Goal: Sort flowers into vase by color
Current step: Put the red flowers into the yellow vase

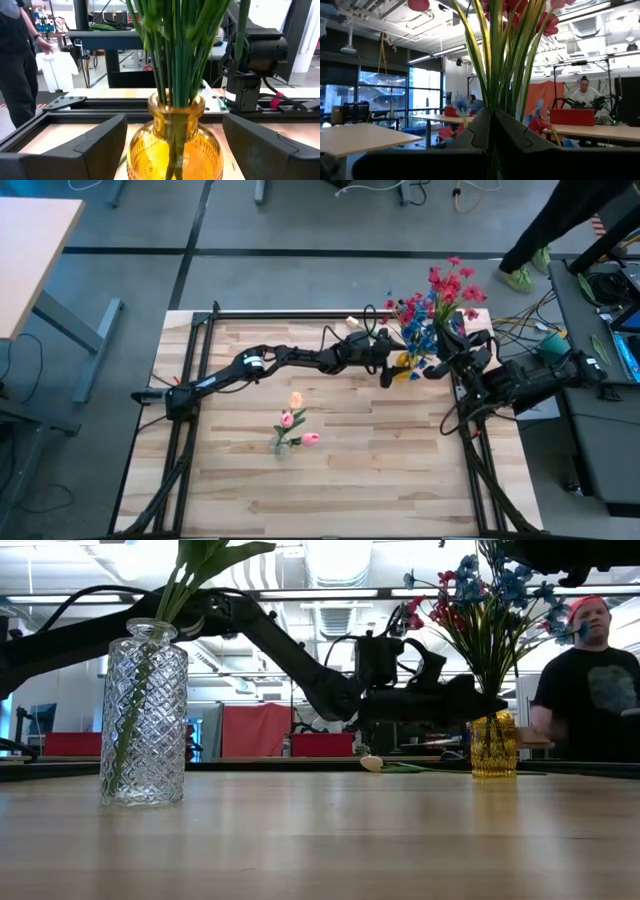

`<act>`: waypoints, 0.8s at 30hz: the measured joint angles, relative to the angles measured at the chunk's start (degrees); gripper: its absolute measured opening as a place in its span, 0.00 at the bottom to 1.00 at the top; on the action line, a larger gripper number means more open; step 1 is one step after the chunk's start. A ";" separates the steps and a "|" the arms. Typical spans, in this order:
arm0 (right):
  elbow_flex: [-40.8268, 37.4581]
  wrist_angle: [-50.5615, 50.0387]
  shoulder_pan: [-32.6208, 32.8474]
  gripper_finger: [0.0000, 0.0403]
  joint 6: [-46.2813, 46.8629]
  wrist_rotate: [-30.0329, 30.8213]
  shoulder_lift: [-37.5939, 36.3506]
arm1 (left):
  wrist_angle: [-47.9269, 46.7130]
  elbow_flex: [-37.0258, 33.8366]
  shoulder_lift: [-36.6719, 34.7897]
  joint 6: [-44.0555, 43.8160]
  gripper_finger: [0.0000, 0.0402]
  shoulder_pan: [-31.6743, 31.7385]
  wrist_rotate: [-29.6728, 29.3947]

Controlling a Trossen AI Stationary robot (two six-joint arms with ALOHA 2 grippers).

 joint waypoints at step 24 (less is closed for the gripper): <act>-0.04 1.70 -9.80 0.03 6.77 -5.51 5.66 | -2.19 0.96 1.24 -0.22 0.77 -0.02 0.00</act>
